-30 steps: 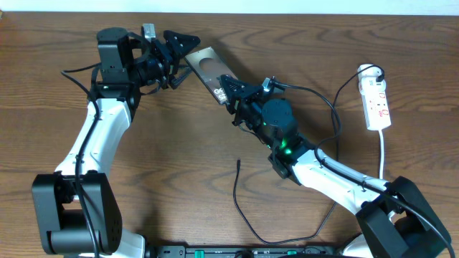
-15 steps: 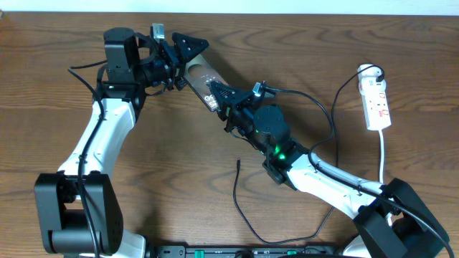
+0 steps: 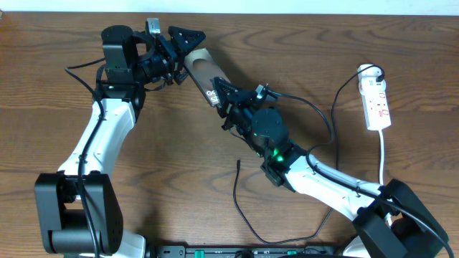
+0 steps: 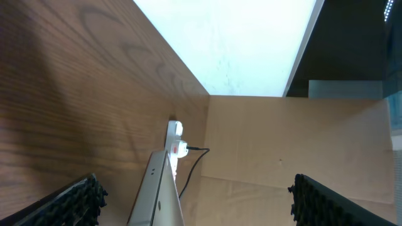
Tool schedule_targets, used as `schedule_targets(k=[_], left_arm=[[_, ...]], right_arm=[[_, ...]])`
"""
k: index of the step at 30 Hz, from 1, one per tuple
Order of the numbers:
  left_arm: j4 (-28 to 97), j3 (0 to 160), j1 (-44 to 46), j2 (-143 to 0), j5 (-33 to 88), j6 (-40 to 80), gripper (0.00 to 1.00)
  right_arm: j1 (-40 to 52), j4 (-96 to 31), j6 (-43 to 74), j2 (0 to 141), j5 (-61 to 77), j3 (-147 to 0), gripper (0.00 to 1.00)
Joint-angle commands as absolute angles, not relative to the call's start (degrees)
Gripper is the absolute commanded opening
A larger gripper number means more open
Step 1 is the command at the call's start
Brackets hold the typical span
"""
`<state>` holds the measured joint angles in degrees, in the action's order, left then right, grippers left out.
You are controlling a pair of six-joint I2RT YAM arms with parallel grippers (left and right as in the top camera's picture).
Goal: Plug charger to phone and switch on socket
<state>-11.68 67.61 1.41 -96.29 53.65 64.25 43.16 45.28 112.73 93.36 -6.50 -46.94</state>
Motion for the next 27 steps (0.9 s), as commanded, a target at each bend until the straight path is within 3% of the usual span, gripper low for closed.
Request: schedule_targets(k=[1, 7, 11, 14, 18, 25, 27], left_arm=[[-11.92, 67.07, 1.48, -95.48, 53.30, 64.49, 0.92], [-11.88, 67.00, 1.50, -95.48, 53.52, 63.37, 0.90], [-11.86, 66.96, 1.50, -95.48, 53.54, 62.37, 0.80], [-11.88, 66.96, 1.50, -95.48, 53.52, 62.37, 0.65], [-11.86, 66.96, 1.50, -95.48, 53.54, 61.52, 0.58], [-11.68, 66.96, 1.50, -95.48, 53.58, 61.52, 0.56], [-11.70, 66.96, 1.50, -95.48, 54.02, 61.56, 0.64]], right_arm=[[45.25, 46.54, 113.97, 93.03, -9.54, -47.99, 0.01], [46.09, 46.50, 113.93, 93.03, -9.61, -47.99, 0.01], [46.13, 46.50, 113.73, 93.03, -9.61, -47.99, 0.01], [46.13, 46.50, 113.73, 93.03, -9.76, -47.99, 0.01], [46.15, 46.50, 113.73, 93.03, -9.78, -47.99, 0.01], [46.17, 46.52, 113.75, 93.03, -10.04, -47.99, 0.01], [46.17, 46.52, 113.73, 93.03, -10.28, -47.99, 0.01]])
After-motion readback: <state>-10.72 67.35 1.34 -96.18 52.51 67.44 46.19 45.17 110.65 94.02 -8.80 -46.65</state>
